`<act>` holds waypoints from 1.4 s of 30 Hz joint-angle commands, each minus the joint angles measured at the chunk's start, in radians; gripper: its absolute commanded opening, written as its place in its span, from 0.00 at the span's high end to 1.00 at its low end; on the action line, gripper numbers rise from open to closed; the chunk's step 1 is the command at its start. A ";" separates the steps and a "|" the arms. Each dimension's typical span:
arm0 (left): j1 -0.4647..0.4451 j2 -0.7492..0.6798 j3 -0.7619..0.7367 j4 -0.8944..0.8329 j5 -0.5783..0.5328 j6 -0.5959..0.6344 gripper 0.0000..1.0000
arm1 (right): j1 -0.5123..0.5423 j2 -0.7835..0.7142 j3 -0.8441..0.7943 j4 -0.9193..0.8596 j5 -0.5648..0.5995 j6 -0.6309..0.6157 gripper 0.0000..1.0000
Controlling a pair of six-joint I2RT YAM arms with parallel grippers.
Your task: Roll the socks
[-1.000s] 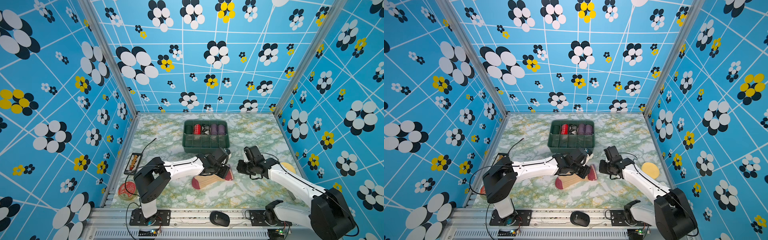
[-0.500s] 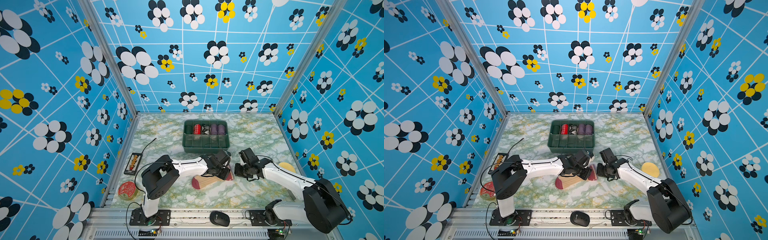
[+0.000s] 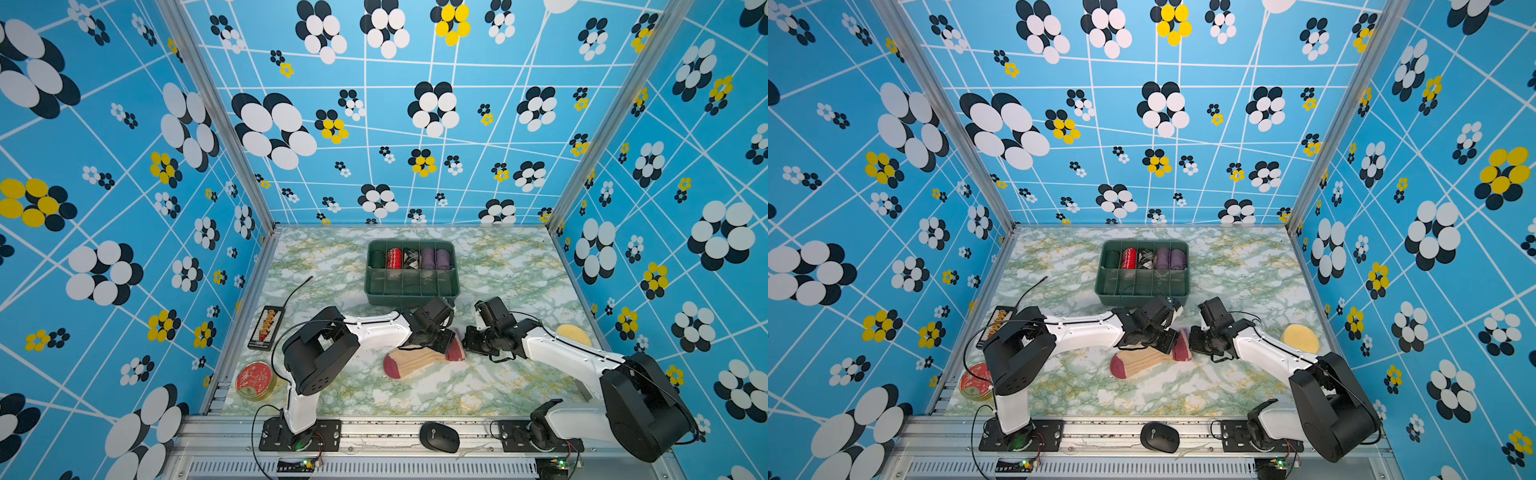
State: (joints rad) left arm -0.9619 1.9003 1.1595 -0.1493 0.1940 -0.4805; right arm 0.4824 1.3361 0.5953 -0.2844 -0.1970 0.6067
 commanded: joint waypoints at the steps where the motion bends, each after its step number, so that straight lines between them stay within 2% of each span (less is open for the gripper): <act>1: 0.011 0.022 -0.019 0.020 0.008 -0.016 0.96 | 0.008 0.005 -0.020 0.030 -0.036 0.010 0.83; 23: 0.054 0.011 -0.076 0.066 0.035 -0.041 0.96 | 0.056 -0.068 -0.031 0.054 -0.083 0.016 0.83; 42: 0.086 -0.032 -0.129 0.094 0.045 -0.055 0.96 | 0.142 0.021 0.008 0.108 -0.085 0.039 0.84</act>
State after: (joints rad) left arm -0.8898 1.8938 1.0603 -0.0391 0.2443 -0.5251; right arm 0.6094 1.3350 0.5816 -0.1875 -0.2718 0.6262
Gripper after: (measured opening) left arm 0.045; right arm 0.165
